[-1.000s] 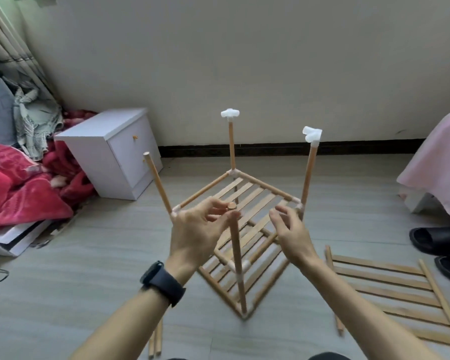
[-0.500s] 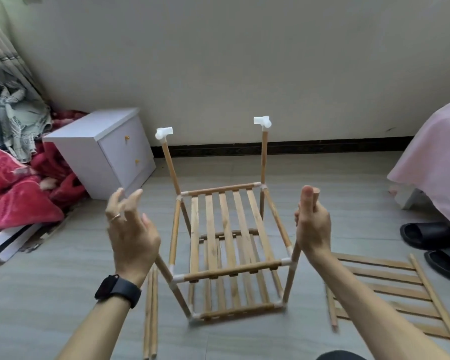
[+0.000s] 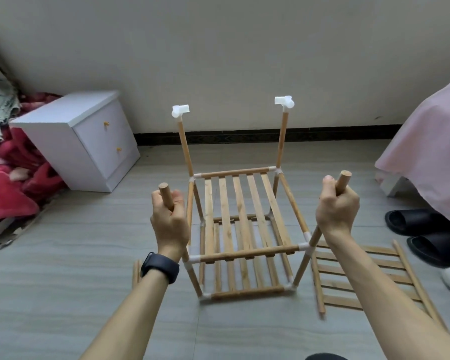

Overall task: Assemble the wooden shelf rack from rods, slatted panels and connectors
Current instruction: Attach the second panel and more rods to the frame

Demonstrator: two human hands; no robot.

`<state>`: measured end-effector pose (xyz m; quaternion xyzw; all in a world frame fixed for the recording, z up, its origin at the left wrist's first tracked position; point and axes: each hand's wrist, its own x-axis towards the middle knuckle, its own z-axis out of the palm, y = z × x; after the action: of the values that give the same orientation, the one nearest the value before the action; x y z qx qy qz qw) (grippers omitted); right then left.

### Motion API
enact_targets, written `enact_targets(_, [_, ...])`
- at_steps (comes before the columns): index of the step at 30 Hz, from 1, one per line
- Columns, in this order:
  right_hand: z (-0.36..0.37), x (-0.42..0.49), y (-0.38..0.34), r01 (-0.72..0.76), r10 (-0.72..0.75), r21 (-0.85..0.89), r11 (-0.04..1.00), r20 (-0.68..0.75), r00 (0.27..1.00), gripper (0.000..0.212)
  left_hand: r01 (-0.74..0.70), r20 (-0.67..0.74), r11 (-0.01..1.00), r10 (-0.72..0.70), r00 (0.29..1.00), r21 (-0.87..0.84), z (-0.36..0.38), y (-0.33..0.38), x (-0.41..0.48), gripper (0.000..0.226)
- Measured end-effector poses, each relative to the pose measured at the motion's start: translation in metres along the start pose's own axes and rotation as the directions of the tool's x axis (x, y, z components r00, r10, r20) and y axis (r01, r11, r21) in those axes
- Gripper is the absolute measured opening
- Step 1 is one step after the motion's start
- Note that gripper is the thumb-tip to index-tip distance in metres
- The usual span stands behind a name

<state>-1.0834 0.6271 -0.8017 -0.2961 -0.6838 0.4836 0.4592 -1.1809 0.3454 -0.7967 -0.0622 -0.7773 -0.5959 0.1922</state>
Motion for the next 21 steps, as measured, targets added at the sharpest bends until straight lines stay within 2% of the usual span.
enact_targets(3, [0.001, 0.001, -0.002, 0.023, -0.024, 0.026, 0.999, 0.019, 1.000, 0.048, 0.091, -0.054, 0.989, -0.098, 0.994, -0.112, 0.000, -0.002, 0.004, 0.076])
enact_targets(4, [0.004, 0.001, -0.004, 0.018, -0.019, 0.043, 0.999, 0.035, 0.999, 0.047, 0.112, -0.058, 0.986, -0.120, 0.991, -0.126, -0.002, -0.003, 0.007, 0.078])
enact_targets(7, [0.008, 0.002, -0.009, -0.027, 0.021, 0.077, 0.997, 0.080, 0.997, 0.041, 0.153, -0.051, 0.966, -0.167, 0.985, -0.207, -0.006, -0.006, 0.013, 0.057])
enact_targets(13, [0.002, 0.003, -0.009, -0.036, 0.004, 0.159, 0.987, 0.199, 0.980, 0.037, 0.085, -0.054, 0.965, -0.101, 0.993, -0.247, -0.001, -0.011, 0.007, 0.055])
enact_targets(16, [-0.001, 0.000, -0.012, -0.032, -0.004, 0.164, 0.986, 0.212, 0.977, 0.038, 0.077, -0.055, 0.961, -0.095, 0.994, -0.264, -0.002, -0.008, 0.003, 0.053])
enact_targets(19, [-0.002, -0.004, -0.010, -0.018, 0.003, 0.092, 0.996, 0.166, 0.986, 0.038, 0.104, -0.053, 0.964, -0.120, 0.991, -0.244, -0.002, -0.005, 0.000, 0.050])
enact_targets(21, [-0.001, -0.011, -0.004, -0.019, 0.025, -0.038, 0.999, 0.160, 0.987, 0.035, 0.129, -0.033, 0.966, -0.140, 0.990, -0.226, -0.003, -0.005, 0.000, 0.051])
